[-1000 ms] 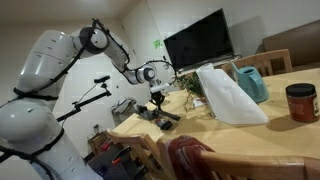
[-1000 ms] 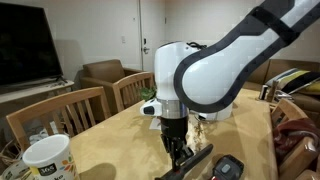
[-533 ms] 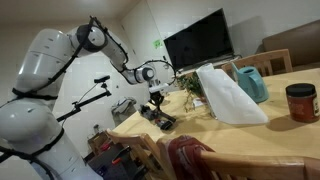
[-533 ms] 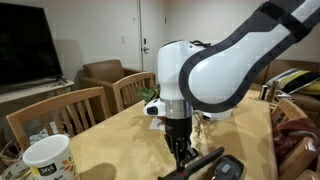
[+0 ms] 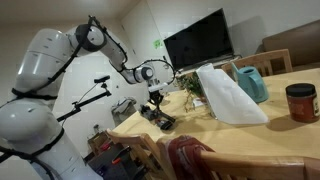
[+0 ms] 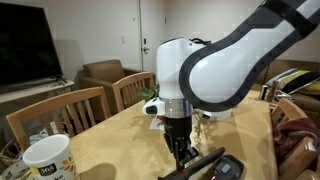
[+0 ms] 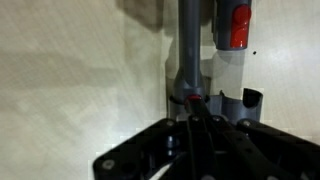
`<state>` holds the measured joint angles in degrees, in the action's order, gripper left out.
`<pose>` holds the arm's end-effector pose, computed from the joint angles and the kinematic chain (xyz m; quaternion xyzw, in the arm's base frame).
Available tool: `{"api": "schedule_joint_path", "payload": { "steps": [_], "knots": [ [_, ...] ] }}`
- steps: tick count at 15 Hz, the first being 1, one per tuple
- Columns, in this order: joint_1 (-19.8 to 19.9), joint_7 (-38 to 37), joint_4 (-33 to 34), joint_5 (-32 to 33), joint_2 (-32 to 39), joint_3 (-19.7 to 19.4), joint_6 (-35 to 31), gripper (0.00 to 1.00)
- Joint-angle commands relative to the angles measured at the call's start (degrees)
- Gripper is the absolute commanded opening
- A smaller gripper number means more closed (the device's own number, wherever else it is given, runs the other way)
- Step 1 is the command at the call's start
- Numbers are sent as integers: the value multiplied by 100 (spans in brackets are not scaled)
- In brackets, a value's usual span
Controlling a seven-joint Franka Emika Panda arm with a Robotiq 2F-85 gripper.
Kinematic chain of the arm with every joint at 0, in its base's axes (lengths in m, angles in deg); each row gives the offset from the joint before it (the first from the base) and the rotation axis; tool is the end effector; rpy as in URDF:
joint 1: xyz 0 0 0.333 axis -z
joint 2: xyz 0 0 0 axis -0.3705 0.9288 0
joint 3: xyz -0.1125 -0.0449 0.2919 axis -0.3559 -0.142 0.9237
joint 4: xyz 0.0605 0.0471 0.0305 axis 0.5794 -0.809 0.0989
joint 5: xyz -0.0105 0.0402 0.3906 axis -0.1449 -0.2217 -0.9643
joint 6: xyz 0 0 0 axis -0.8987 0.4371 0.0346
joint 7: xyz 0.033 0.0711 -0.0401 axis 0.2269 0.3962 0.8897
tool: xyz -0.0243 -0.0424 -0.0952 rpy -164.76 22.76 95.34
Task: Dismantle the vacuum head
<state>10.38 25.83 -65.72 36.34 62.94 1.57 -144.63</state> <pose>0.5729 0.2888 0.1627 -0.7436 -0.6632 0.0527 0.0668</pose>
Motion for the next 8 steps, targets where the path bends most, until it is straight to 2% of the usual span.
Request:
{"api": "schedule_joint_path", "payload": {
  "steps": [1, 8],
  "knots": [
    [-150, -270, -92, 214, -369, -83, 262, 0],
    [-166, -397, -83, 294, -416, -72, 503, 0]
  ]
}}
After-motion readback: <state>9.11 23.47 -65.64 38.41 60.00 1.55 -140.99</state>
